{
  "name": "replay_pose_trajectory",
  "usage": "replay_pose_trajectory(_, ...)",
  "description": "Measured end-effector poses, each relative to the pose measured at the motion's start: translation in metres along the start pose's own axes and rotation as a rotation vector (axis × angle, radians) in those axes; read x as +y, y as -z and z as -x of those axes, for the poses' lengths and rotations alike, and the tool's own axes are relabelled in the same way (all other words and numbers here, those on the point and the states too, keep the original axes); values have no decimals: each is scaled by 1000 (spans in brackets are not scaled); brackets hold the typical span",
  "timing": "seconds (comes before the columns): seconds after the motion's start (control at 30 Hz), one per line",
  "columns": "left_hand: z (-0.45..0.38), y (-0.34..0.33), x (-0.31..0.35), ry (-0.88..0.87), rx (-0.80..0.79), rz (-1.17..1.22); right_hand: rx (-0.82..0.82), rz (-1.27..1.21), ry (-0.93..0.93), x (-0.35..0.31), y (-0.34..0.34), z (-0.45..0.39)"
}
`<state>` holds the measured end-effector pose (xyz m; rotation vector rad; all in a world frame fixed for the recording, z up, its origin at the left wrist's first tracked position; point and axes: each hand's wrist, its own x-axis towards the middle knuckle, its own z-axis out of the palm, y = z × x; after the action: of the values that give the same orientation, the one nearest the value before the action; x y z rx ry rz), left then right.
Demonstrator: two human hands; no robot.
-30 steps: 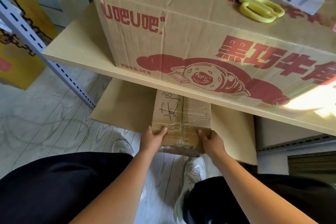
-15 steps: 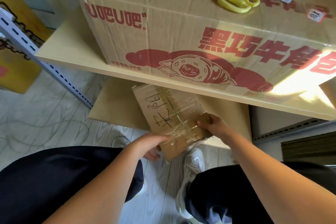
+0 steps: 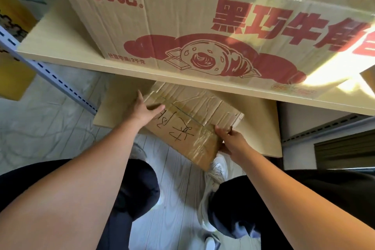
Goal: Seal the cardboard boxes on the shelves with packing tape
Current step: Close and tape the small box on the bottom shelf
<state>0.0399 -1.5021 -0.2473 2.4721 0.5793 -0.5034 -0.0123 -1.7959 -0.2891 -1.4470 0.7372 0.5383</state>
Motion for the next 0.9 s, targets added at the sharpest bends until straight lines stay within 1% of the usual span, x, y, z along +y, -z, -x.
replay_pose_trajectory(0.1, 14, 2, -17, 164, -263, -24, -38, -3, 110, -11, 11, -13)
replay_pose_trajectory(0.13, 20, 0, -21, 203, -333, 18, -54, 20, 120, -14, 12, -15)
replay_pose_trajectory(0.17, 27, -5, -22, 214, -359, 128, -67, 75, 127, -14, 12, -17)
replay_pose_trajectory(0.2, 32, -13, -25, 219, -332, 262, -60, 151, 135, -14, 9, -17)
replay_pose_trajectory(0.23, 38, -19, -24, 222, -273, 378, -34, 221, 150, -13, 6, -15)
replay_pose_trajectory(0.27, 38, -28, -25, 237, -215, 450, -3, 274, 165, -11, 3, -14)
replay_pose_trajectory(0.3, 41, -30, -25, 226, -178, 504, 24, 304, 179, -10, 1, -12)
replay_pose_trajectory(0.37, 42, -36, -30, 235, -164, 578, 60, 323, 191, -9, 1, -12)
replay_pose_trajectory(0.43, 44, -40, -38, 239, -142, 605, 52, 324, 198, -9, 3, -12)
replay_pose_trajectory(0.57, 49, -42, -39, 171, -50, 574, 46, 340, 186, -15, 1, -16)
replay_pose_trajectory(0.7, 41, -28, -29, 136, -32, 520, 53, 342, 198, -32, -8, -21)
replay_pose_trajectory(0.77, 38, -20, -21, 136, -6, 443, 63, 344, 207, -52, -12, -19)
replay_pose_trajectory(0.9, 27, -17, -13, 84, 55, 337, 156, 548, 269, -77, -17, -22)
